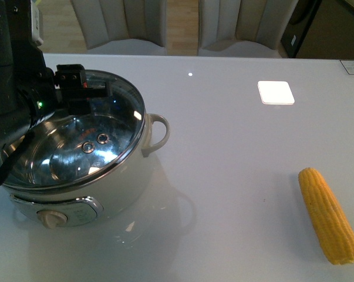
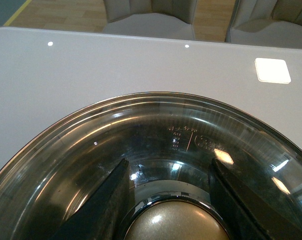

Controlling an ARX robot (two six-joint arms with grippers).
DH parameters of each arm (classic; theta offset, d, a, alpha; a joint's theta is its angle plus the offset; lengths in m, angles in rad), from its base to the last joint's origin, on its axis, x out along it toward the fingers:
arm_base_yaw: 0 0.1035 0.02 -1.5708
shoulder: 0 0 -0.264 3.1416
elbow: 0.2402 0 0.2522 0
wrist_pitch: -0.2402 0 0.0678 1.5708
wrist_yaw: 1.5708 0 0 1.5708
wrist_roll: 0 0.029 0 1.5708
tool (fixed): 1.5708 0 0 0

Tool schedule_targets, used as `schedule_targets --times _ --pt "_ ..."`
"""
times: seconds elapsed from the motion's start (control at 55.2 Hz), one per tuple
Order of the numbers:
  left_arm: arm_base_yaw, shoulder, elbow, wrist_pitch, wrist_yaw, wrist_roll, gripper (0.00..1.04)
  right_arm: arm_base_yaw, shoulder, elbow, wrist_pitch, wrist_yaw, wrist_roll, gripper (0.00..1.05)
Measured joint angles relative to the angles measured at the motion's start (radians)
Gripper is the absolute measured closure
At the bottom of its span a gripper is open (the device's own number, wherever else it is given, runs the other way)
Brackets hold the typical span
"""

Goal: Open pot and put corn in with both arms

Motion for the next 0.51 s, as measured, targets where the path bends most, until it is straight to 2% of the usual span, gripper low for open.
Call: schedule_targets --times 0.507 --pt "0.029 -0.217 0.004 -0.087 0.010 0.026 0.63 0.000 0.000 0.000 0.000 0.000 0.000 0.09"
